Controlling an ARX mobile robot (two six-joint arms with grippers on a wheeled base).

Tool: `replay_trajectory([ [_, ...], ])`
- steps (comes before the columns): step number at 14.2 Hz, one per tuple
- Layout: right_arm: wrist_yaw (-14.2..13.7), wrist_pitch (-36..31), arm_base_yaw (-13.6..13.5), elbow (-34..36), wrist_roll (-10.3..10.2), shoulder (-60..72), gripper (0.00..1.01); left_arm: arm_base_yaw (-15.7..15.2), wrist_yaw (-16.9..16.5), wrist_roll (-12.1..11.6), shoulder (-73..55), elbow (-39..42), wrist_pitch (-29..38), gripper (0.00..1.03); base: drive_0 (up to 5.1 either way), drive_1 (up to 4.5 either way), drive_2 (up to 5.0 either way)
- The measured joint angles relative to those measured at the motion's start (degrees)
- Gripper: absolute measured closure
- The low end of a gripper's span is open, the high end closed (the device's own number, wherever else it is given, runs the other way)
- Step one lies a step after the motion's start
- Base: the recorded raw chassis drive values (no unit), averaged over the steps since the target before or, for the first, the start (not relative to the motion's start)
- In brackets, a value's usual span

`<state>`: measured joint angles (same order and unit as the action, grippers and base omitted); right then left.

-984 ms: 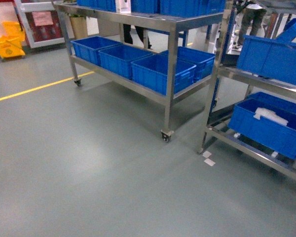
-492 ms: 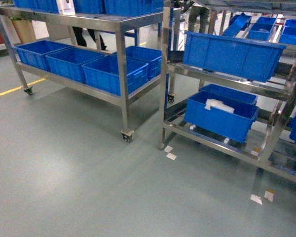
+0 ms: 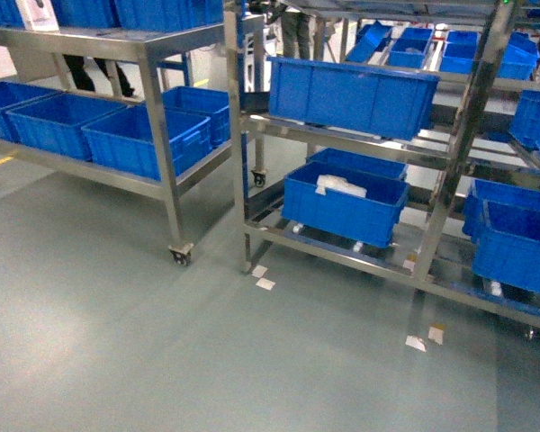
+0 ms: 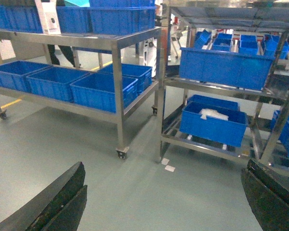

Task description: Pick red block from blue box to shelf

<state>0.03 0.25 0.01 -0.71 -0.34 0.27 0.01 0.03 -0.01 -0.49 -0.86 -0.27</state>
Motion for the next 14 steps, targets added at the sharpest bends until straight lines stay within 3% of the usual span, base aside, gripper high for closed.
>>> replay_trajectory([
  [14,0.0,0.0,0.0,0.0,0.0,0.0,0.72,0.0,0.0,0.0,0.0,0.0,0.0,0.05,-1.5,-1.48,-1.5],
])
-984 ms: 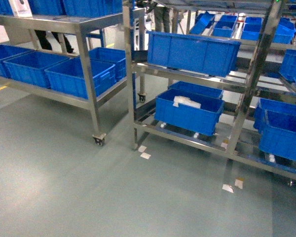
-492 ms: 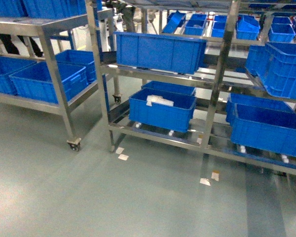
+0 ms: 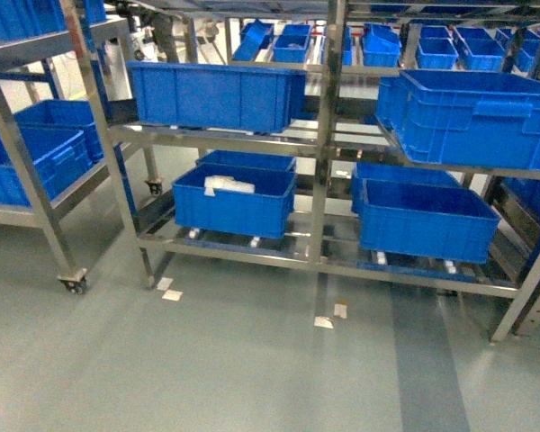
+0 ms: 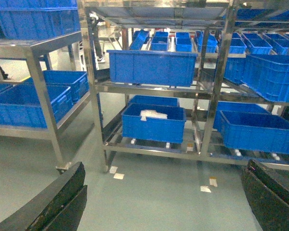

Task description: Pick red block from blue box to shelf

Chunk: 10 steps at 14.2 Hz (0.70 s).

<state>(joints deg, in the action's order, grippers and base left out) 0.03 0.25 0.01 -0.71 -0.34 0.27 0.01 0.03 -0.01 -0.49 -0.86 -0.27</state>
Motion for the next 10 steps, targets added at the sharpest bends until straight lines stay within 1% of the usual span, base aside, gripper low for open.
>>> replay_trajectory([
  [7,0.0,0.02,0.0,0.0,0.0,0.0,0.72,0.0,0.02,0.0,0.0,0.0,0.0,0.05,-1.4,-1.42,-1.4],
  [10,0.0,-0.04,0.0,0.0,0.0,0.0,0.72,0.04,0.11,0.0,0.0,0.0,0.07,0.05,0.0,0.43,-0.4],
])
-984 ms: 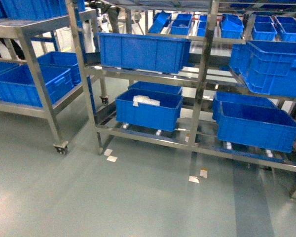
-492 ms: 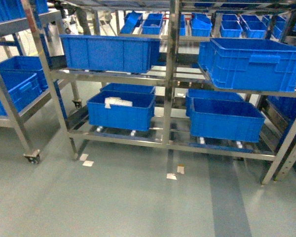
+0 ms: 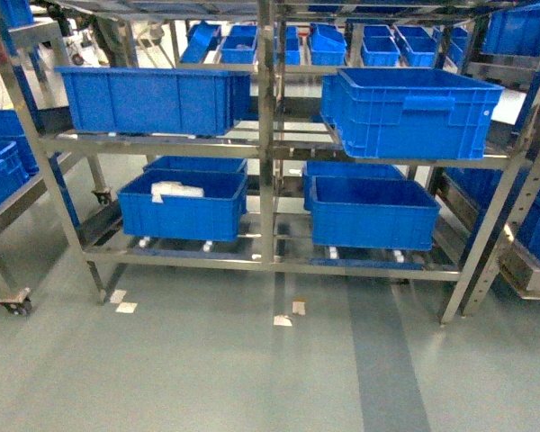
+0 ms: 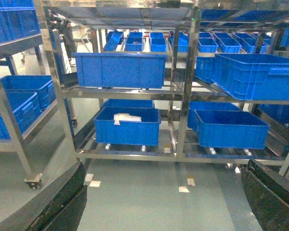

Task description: Pick red block from blue box to shelf

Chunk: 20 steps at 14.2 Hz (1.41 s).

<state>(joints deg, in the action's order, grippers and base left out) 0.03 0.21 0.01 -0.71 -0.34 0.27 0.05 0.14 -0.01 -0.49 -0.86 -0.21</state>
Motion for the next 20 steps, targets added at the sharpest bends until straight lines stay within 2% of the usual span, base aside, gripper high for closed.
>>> replay_trajectory([
  [6,0.0,-0.04,0.0,0.0,0.0,0.0,0.72,0.0,-0.07,0.0,0.0,0.0,0.04,0.05,2.5,2.42,-5.1],
  [20,0.0,0.04,0.0,0.0,0.0,0.0,0.73,0.0,-0.11,0.0,0.0,0.0,0.02,0.05,0.1,4.29,-4.0],
])
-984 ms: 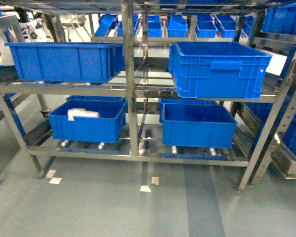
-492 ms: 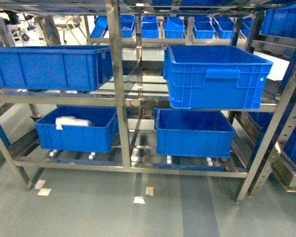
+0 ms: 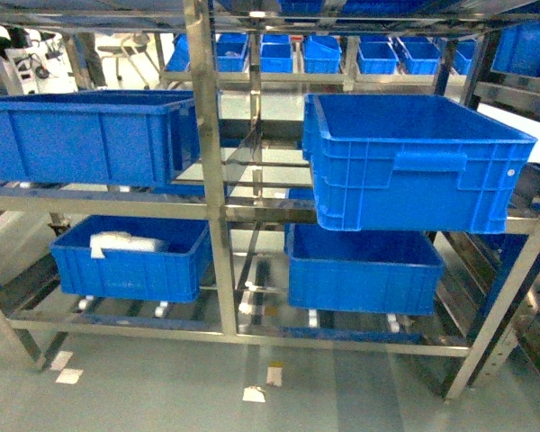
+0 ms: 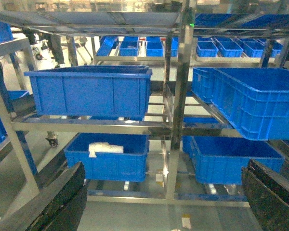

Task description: Pick red block from blue box to shelf

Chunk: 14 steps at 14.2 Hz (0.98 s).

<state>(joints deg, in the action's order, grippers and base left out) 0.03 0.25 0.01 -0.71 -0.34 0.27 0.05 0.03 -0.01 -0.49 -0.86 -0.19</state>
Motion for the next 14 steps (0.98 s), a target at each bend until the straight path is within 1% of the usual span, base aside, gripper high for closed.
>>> replay_trajectory([
  [14,0.0,-0.02,0.0,0.0,0.0,0.0,0.73,0.0,0.02,0.0,0.0,0.0,0.02,0.05,0.0,4.22,-4.2],
])
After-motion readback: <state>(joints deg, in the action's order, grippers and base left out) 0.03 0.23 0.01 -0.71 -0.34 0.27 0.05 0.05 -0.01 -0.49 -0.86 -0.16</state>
